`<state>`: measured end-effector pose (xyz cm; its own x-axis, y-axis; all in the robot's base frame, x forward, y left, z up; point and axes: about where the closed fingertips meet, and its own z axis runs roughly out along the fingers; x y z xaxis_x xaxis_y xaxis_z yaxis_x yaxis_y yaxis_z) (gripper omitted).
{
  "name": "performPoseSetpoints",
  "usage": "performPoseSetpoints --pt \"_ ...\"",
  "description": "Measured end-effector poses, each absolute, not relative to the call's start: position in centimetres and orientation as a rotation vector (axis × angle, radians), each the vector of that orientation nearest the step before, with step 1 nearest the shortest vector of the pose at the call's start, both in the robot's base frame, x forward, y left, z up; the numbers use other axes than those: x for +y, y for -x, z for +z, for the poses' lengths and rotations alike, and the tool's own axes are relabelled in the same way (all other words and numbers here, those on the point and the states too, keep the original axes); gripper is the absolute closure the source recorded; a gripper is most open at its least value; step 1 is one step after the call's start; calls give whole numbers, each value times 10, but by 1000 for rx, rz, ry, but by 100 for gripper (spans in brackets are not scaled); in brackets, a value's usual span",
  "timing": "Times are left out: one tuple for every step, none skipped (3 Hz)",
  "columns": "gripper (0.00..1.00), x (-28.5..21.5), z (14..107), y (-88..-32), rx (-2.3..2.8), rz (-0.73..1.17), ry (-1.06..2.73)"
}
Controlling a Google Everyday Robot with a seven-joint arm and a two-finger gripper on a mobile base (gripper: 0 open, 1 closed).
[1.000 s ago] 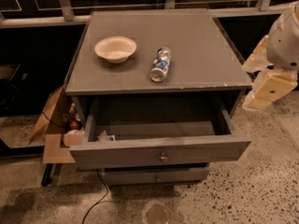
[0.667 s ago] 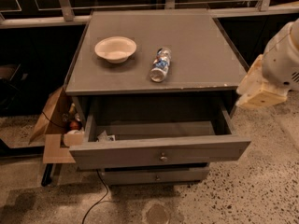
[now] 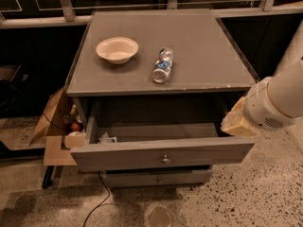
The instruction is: Close top drawer
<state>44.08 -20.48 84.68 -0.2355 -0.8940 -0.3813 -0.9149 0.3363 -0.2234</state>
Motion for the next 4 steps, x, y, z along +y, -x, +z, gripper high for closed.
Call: performPoseSetpoints --pt "100 -205 782 -438 2223 194 1539" --pt "100 -203 737 -427 2272 271 1534" --pt "100 -205 733 -426 2261 256 1539" --pt "100 -212 716 -431 2212 186 1542"
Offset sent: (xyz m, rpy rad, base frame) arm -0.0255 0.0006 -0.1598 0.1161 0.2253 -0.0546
